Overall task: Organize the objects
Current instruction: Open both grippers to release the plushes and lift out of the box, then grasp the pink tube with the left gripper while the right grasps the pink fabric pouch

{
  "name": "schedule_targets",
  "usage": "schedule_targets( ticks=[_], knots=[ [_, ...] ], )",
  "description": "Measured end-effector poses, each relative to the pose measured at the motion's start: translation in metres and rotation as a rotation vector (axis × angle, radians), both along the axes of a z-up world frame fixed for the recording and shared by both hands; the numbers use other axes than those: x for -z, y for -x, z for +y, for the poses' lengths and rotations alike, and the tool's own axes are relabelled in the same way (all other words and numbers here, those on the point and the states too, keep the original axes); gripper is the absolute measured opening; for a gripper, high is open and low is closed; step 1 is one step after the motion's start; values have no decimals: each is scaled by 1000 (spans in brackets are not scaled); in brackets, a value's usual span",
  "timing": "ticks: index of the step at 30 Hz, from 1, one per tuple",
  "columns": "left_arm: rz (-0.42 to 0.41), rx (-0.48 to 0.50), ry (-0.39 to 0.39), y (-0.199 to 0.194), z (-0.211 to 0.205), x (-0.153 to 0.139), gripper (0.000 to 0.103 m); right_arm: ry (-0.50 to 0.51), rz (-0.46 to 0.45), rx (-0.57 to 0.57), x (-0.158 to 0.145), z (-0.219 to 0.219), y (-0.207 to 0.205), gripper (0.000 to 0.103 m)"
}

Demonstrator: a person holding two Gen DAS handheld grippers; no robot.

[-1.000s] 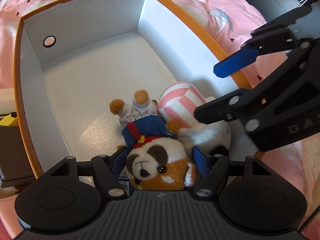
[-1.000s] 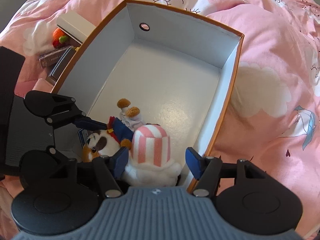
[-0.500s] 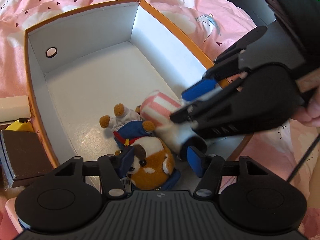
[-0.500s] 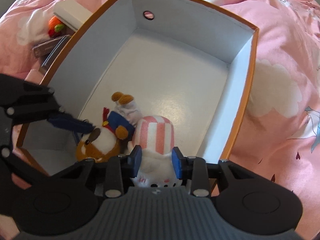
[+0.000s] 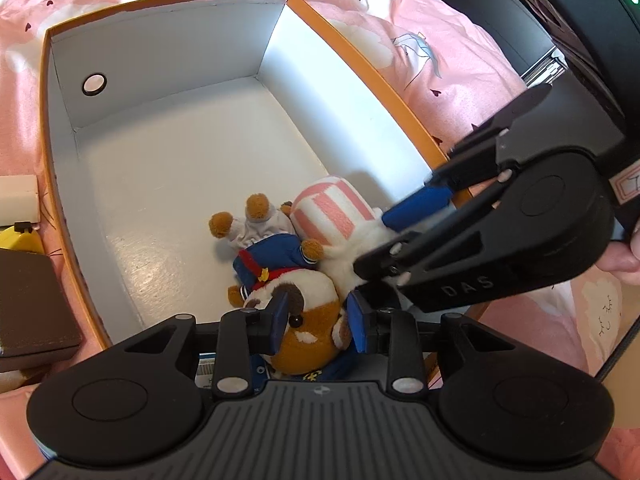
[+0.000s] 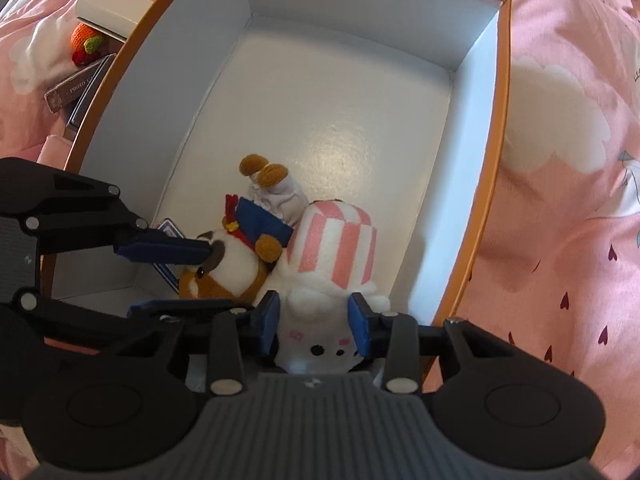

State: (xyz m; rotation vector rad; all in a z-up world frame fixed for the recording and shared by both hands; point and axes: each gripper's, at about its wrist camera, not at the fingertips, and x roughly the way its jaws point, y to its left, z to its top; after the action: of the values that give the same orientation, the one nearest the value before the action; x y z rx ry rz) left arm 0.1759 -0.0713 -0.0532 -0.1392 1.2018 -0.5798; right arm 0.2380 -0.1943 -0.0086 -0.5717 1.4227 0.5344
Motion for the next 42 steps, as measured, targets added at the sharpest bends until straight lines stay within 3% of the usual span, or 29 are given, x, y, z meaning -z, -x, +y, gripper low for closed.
schedule_targets(
  ticks=[3,12,17,20,23,27,30,35,42],
  knots=[
    [-2,14,17,1,0,-1,36,3,43,30,-1,-5,0,34],
    [-38,26,-18,5,-12,0,37,7,3,24,6,1,8,40],
    [-59,2,-4,9,-5,-6,49,-34,-51,25,-13,-7,17,42],
    [-122,-23,-22,18,-1,-15,50,-74,-131,22,-28,-10,29,44],
    [-192,-52,-3,31,12,-33,50,-138,-257,-9,-44,-8,38,53],
    [-285,-123,-1,52,36,-57,50,-298,-434,-24,-67,-7,62,53],
    [-322,-188,-16,66,59,-69,50,-425,-490,-10,-74,-2,80,59],
    [-293,-331,-57,85,114,-85,50,-551,-492,-8,-72,32,104,59],
    [-157,-492,-170,94,192,-83,50,-565,-344,-67,-45,106,131,59]
  ],
)
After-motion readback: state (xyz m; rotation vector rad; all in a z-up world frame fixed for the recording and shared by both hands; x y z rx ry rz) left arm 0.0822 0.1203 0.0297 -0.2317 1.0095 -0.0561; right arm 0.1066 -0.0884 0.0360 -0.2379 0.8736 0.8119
